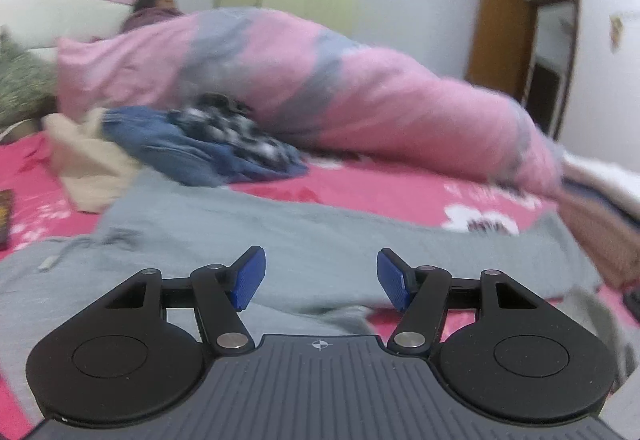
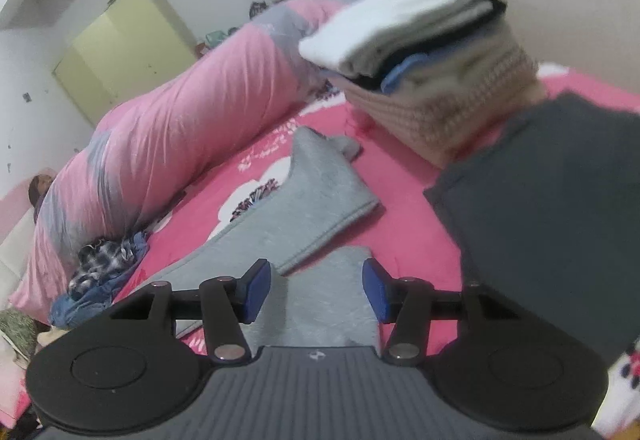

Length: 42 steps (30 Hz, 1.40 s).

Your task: Fold clothes

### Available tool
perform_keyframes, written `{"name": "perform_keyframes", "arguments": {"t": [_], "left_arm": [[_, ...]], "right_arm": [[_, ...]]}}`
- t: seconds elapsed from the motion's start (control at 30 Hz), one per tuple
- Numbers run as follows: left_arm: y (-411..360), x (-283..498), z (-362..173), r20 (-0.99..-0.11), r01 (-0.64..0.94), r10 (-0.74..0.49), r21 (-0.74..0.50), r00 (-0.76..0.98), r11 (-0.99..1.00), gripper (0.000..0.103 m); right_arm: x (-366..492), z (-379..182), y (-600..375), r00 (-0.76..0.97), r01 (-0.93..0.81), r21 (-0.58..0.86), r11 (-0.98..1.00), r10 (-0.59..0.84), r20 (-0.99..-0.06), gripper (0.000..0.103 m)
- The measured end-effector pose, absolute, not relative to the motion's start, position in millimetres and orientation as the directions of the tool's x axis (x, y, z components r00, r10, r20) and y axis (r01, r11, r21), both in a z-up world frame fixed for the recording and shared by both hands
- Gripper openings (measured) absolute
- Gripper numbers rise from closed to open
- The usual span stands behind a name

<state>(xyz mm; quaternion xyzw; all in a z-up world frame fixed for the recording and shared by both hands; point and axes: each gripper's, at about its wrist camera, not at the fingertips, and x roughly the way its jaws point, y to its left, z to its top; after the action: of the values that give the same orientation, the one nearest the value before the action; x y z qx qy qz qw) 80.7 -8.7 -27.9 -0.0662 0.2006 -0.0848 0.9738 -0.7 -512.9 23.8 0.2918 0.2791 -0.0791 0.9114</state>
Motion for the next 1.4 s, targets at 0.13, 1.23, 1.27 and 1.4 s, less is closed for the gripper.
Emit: {"name": "perform_keyframes", "arguments": {"t": [0.13,1.23,1.27,1.4], "left_arm": [[-40.0,103.5,-46.7,-0.407,0.168,-0.198,-0.109,0.892,0.98,0.062],[-39.5,159.3,-101.8,-0.519,0.139,-0.217,-0.186,0.827,0.973,0.064],[-39.3,159.3,-102.0,-0.519,0.139,-0.218,-0.186,0.827,0.973,0.064],[-38.5,159.9,-102.6,-0.519,0.14,-0.219,-0.188,0.826,0.972,0.064]], "right_arm": [[9.0,-2.8,-549.3,0.814,0.339,0.535,0.774,0.044,-0.58,0.065],[212.7,-47.0,-355.2,0.804,-0.238,-0.384,0.892,-0.04,-0.593,0.067],[206.0,-34.8,-380.5,0.809,-0.186,-0.274,0.943,-0.011,-0.587,0.068],[186.5,-5.1,-490.9,0.821,0.06,0.228,0.972,0.082,-0.564,0.07]]}}
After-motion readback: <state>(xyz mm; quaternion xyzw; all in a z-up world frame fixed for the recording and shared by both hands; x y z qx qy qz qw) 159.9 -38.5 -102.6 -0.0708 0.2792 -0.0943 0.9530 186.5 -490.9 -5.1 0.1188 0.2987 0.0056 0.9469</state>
